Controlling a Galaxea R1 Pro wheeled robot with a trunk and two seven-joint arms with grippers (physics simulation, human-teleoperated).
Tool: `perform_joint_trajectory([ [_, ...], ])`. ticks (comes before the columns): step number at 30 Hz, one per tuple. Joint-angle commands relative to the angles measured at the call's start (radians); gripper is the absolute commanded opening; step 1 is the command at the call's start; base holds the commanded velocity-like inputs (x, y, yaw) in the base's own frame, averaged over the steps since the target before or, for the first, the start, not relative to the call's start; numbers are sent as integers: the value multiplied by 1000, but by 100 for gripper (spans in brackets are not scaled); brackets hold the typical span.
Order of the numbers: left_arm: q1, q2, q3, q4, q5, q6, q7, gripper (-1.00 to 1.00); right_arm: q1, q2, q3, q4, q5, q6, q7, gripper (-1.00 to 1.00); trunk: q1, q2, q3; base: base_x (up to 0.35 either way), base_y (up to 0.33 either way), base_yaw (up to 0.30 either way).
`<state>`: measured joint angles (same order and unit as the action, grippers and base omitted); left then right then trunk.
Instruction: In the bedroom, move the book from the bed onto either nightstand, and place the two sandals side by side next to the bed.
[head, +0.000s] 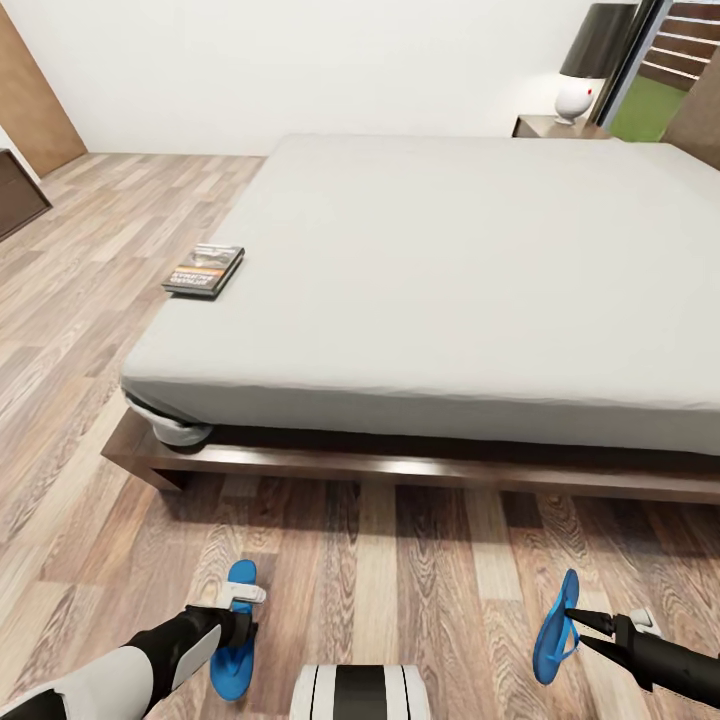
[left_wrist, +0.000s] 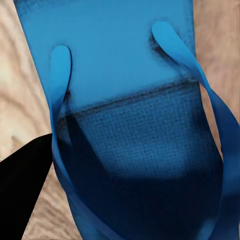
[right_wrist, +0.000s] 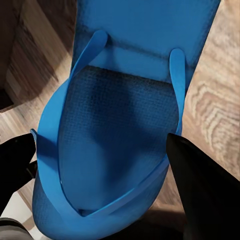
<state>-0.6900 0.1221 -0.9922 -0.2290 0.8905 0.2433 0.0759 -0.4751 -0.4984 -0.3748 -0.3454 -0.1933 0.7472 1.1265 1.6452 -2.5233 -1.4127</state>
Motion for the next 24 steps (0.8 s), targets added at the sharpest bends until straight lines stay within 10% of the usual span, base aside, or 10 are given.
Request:
perform_joint_trajectory([
  [1, 0, 2, -8, -4, 10, 4, 8, -100, 0, 0, -2, 0, -2, 6, 1, -100, 0, 0, -1, 202, 64, 0],
  [24, 0, -4, -9, -4, 10, -37, 9, -100, 0, 0, -2, 0, -2, 6, 1, -100, 0, 0, -1, 137, 115, 0],
])
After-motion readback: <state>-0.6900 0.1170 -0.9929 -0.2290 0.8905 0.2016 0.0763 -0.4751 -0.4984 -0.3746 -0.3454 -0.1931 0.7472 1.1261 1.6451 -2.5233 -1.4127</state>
